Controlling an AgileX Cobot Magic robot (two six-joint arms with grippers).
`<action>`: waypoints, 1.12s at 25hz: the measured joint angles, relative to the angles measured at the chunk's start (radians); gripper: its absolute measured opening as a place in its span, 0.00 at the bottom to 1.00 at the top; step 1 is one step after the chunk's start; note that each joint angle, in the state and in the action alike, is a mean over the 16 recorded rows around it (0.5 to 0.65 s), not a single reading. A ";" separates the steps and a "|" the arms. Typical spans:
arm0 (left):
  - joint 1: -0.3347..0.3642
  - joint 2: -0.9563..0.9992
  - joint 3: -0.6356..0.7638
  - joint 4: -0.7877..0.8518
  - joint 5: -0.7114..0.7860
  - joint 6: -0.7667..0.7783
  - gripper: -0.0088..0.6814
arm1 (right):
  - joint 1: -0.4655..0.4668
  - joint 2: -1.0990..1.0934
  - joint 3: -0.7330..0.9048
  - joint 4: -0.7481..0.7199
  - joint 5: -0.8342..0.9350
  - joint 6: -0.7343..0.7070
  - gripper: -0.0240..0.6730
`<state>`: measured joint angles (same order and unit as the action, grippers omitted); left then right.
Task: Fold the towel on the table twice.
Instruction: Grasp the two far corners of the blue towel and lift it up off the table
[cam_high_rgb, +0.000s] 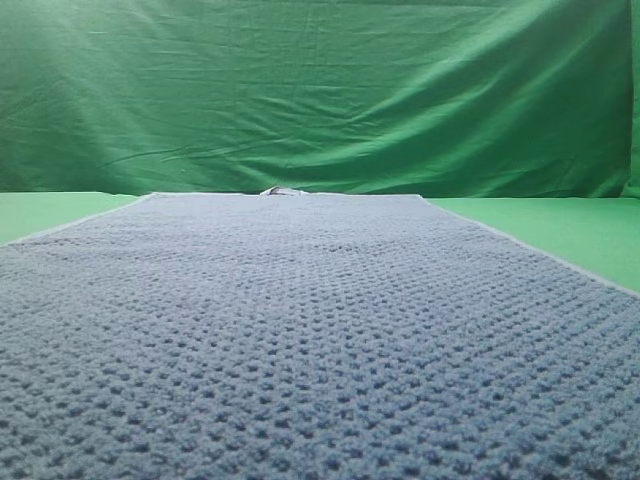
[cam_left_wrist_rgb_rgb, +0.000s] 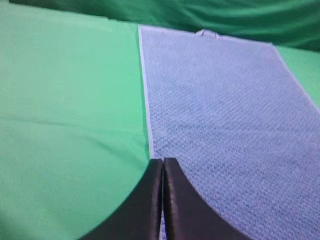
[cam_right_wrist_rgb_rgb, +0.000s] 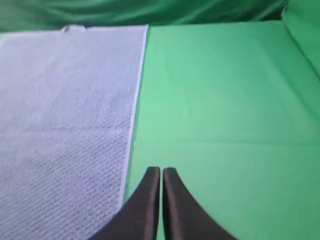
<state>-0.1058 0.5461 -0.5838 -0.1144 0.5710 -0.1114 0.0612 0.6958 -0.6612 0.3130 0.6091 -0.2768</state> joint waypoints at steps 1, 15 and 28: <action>-0.005 0.040 -0.022 0.000 0.023 0.003 0.01 | 0.009 0.044 -0.026 -0.006 0.023 0.000 0.03; -0.061 0.617 -0.330 -0.004 0.188 0.078 0.01 | 0.156 0.592 -0.347 -0.054 0.142 0.032 0.03; -0.062 1.071 -0.582 -0.028 0.228 0.189 0.01 | 0.242 1.048 -0.632 -0.085 0.183 0.076 0.03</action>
<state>-0.1675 1.6172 -1.1654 -0.1423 0.7994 0.0776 0.3036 1.7439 -1.2936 0.2284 0.7920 -0.2010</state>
